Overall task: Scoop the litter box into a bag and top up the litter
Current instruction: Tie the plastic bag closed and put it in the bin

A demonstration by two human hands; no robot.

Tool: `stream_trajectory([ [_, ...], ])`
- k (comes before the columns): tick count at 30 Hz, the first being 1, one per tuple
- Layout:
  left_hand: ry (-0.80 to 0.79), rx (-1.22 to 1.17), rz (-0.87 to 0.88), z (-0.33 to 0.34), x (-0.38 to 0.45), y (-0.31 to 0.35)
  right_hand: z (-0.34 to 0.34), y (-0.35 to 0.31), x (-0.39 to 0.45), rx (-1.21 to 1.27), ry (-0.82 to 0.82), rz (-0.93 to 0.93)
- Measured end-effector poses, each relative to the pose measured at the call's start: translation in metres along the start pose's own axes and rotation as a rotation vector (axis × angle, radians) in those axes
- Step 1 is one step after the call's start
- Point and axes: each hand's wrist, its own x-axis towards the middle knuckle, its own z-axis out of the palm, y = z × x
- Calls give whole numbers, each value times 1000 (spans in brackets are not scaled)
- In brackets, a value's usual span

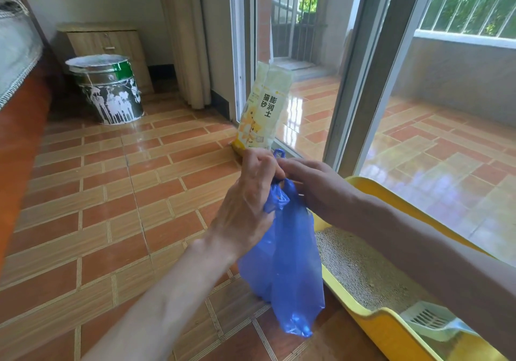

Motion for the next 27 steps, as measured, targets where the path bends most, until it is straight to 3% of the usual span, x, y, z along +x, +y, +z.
stream_trajectory([
  [10, -32, 162, 84, 3, -5, -10, 2, 3, 3, -78, 112, -77],
  [16, 63, 164, -109, 4, -8, -21, -3, 6, 9, -8, 241, -48],
  [23, 224, -509, -563, 4, -14, -26, -25, 6, 15, 130, 350, 47],
  [27, 330, -883, -838, 5, -17, -23, -40, 1, 10, 219, 217, 126],
])
